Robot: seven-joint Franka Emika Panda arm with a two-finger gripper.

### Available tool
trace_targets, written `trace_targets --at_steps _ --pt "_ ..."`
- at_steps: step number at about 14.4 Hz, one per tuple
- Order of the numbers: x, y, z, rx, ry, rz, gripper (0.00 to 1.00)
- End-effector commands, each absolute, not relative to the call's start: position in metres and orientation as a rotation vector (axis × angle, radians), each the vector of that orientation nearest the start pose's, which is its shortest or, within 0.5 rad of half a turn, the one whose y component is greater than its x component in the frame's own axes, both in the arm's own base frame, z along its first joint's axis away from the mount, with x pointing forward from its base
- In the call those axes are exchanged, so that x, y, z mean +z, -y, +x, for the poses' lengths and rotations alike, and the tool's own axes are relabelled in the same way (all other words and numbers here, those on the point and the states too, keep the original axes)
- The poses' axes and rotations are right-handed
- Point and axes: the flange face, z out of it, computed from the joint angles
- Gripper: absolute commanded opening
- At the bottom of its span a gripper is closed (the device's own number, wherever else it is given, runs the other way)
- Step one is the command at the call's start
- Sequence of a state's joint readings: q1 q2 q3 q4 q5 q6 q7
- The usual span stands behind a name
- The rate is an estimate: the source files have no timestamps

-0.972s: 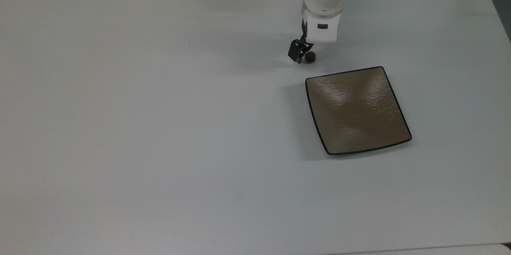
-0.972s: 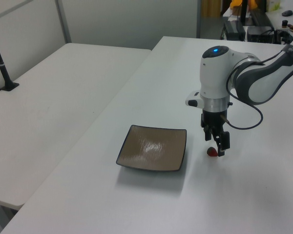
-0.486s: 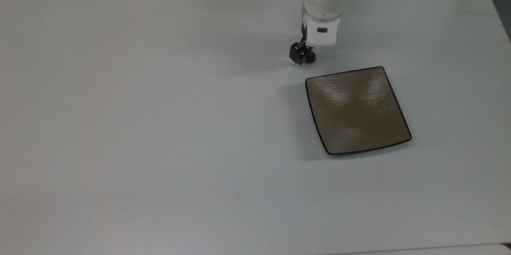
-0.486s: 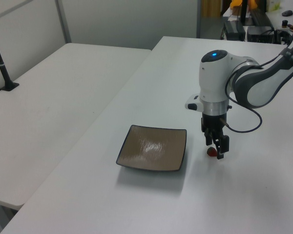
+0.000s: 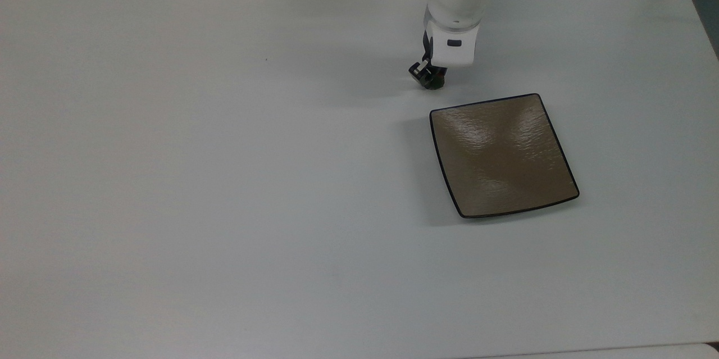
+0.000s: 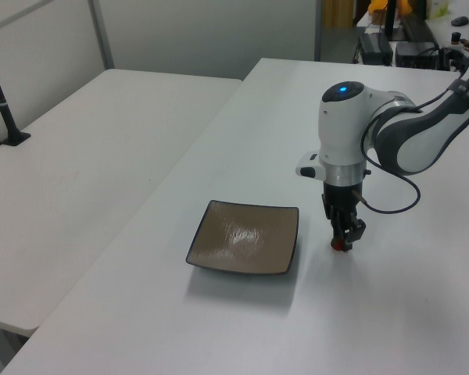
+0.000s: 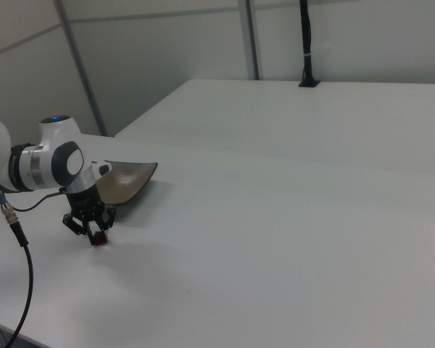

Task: Strawberries on a ceramic plate
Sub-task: 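Lift the held strawberry up off the table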

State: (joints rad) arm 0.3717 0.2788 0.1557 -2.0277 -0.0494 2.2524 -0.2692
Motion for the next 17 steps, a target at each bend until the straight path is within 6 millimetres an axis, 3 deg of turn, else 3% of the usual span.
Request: trace_targets --at_steps 1,4,6,14,16,17 --pt "0.311 -0.296 0.511 0.052 1.285 -2.892 0.03" --pt "0.317 -0.294 0.511 0.071 1.279 -2.898 0.0" --pt "0.338 -0.291 0.517 0.1 1.268 -2.91 0.0" --pt "0.475 -0.258 0.568 0.055 1.058 -2.934 0.0" --pt "0.492 -0.252 0.585 -0.003 1.0 -2.923 0.0" --pt "0.489 -0.253 0.59 0.0 0.987 -2.921 0.0"
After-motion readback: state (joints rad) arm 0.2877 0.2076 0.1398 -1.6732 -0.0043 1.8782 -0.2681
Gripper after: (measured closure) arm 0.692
